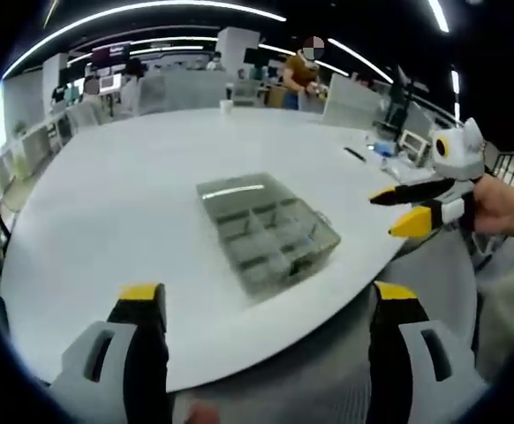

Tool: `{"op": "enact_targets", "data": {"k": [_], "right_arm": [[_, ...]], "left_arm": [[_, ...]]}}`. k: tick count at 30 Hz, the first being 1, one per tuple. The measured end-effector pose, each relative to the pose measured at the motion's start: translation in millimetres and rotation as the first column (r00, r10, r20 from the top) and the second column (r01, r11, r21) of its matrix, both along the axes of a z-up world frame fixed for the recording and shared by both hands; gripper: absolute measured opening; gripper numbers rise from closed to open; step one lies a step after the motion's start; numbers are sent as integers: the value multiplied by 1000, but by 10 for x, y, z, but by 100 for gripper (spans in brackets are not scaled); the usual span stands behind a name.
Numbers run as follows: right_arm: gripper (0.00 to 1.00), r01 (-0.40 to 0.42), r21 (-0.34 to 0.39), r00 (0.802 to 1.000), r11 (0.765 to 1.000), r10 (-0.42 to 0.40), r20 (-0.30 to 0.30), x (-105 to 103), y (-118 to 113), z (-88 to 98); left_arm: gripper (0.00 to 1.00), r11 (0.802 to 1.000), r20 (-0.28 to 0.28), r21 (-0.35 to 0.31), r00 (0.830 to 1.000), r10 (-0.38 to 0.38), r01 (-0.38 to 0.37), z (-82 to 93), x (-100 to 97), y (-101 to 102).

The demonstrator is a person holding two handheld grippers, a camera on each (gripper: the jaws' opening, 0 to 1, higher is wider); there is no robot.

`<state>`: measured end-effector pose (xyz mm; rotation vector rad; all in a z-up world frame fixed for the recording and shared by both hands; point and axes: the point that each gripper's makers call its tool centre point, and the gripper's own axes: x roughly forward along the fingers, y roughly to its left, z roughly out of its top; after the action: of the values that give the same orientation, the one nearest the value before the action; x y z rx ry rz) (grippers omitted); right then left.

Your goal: Insert the divider into the dual guide fixture by aligning both edges with the guide slots and pushing it downward to the bottom, including one-sided entry, uneven engagement, binding, and posture correction.

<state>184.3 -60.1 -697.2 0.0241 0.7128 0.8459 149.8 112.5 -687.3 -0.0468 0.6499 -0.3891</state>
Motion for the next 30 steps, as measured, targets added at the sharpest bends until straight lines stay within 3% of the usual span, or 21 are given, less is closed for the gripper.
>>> {"op": "enact_targets", "data": {"k": [5,22,30], "right_arm": [[74,14,4,1000,1000,-14,-5,-63,-49,-22],[80,72,-7,996,997,-71,46,-33,-155,2],[83,105,-13,994,994,-104,41,7,-217,-7]], "left_arm": [[93,1000,11,-6,1000,16,-15,13,0,17],[93,995,24,-21,995,93,-93,28,-12,166],[93,993,31,-28,992,120,-119,44,0,219]]}}
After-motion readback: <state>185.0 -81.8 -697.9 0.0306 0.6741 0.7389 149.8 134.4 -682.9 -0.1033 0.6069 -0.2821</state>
